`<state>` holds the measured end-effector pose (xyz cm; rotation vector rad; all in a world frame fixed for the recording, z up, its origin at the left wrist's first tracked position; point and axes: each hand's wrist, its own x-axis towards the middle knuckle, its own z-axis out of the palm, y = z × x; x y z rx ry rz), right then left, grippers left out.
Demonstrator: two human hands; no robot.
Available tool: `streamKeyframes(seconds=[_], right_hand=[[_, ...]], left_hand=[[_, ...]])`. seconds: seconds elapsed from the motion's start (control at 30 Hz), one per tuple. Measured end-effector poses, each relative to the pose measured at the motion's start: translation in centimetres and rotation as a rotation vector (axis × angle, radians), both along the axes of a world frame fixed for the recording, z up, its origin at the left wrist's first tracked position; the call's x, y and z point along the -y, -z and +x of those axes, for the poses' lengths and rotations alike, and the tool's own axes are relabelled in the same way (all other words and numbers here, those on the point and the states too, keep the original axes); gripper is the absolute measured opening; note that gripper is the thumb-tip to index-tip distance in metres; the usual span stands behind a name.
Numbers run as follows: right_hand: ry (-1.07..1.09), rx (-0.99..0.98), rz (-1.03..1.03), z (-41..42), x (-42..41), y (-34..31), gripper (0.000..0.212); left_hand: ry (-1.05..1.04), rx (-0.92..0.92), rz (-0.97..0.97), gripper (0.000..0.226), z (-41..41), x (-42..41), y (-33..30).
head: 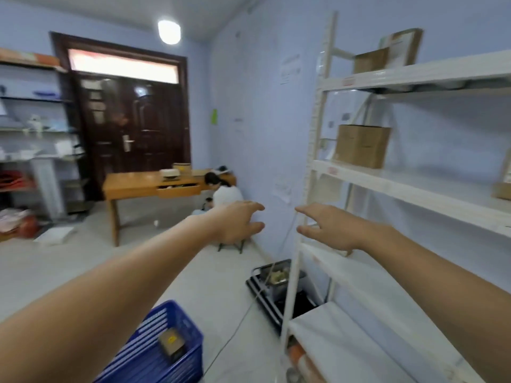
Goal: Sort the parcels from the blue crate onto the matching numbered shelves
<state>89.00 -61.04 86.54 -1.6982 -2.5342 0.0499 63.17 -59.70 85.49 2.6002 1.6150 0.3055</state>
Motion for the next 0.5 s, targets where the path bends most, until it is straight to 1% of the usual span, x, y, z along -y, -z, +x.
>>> streamKeyframes(seconds=[0.17,0.37,0.5], right_hand=[[-0.169,0.001,-0.016,-13.4,0.5,1.9,0.064],[-0.309,-0.023,-0.063,-28.7,1.4,6.4,0.066],[-0.352,-0.003,-0.098,-35.3,1.1,9.2,0.067]], left_hand=[[-0.192,0.038,-0.022,0.059,-13.6,4.1,1.9],[-0.367,-0.008,-0.051,0.061,-28.7,9.7,5.9],[-0.413,-0.012,-0.092,0.06,-35.1,10.9,8.2]])
